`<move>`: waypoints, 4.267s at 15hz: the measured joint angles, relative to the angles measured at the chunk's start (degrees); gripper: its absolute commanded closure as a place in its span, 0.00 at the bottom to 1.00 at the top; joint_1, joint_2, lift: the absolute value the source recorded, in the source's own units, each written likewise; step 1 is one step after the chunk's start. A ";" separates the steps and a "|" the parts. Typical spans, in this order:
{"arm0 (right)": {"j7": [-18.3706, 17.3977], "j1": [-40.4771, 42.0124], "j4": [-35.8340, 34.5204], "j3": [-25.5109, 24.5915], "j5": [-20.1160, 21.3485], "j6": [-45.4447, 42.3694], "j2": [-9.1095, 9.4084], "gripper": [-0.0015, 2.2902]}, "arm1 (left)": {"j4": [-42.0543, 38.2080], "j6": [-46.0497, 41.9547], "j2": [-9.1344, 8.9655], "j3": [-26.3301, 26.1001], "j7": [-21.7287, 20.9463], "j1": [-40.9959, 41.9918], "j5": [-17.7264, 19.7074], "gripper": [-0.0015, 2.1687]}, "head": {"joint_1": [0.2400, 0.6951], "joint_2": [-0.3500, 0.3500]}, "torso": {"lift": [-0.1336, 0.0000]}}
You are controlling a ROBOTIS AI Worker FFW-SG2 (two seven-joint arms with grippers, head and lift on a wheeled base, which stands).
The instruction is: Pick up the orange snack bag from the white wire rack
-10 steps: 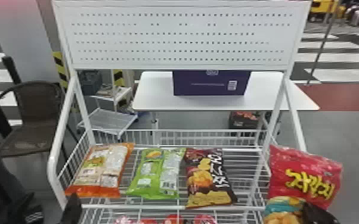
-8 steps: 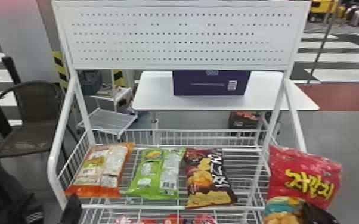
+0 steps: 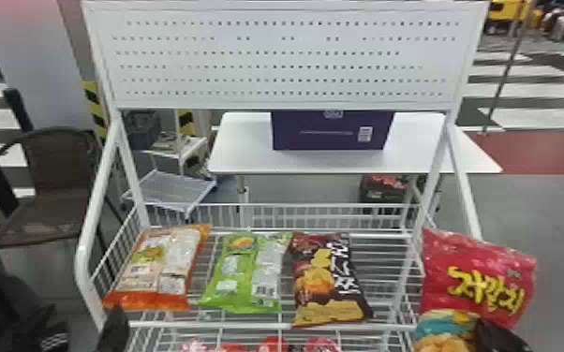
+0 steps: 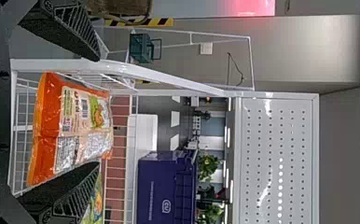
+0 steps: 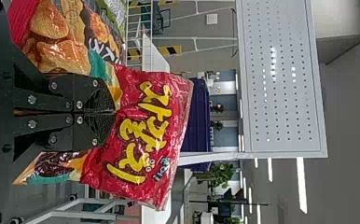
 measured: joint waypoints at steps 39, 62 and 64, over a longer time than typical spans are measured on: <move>0.76 -0.05 0.36 0.19 -0.04 1.21 0.42 0.97 | 10.29 13.42 0.46 -4.90 2.65 -17.07 1.76 0.86 | 0.57 0.50 | 1.00; 0.79 0.17 0.05 1.10 -0.15 1.19 0.10 0.97 | -1.84 0.60 -0.58 4.74 2.28 3.65 7.72 0.86 | 0.57 0.50 | 1.00; 0.79 0.31 -0.13 1.07 -0.18 1.11 0.09 0.97 | -1.90 0.60 -0.64 4.58 2.30 3.61 7.71 0.86 | 0.57 0.50 | 1.00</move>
